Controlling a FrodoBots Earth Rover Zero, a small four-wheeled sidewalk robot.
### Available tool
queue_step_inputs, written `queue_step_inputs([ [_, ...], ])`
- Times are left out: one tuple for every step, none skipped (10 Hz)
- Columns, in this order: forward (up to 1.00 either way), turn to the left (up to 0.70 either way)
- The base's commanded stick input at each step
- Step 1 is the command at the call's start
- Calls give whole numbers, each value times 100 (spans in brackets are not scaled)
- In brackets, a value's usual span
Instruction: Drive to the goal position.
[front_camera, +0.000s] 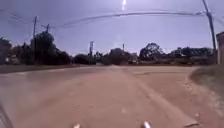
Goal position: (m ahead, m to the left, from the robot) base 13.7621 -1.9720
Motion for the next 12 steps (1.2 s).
queue_step_inputs([
  [70,0],
  [70,0],
  [70,0],
  [70,0],
  [70,0],
  [70,0],
  [70,0],
  [70,0],
  [70,0],
  [70,0],
  [70,0],
  [70,0],
])
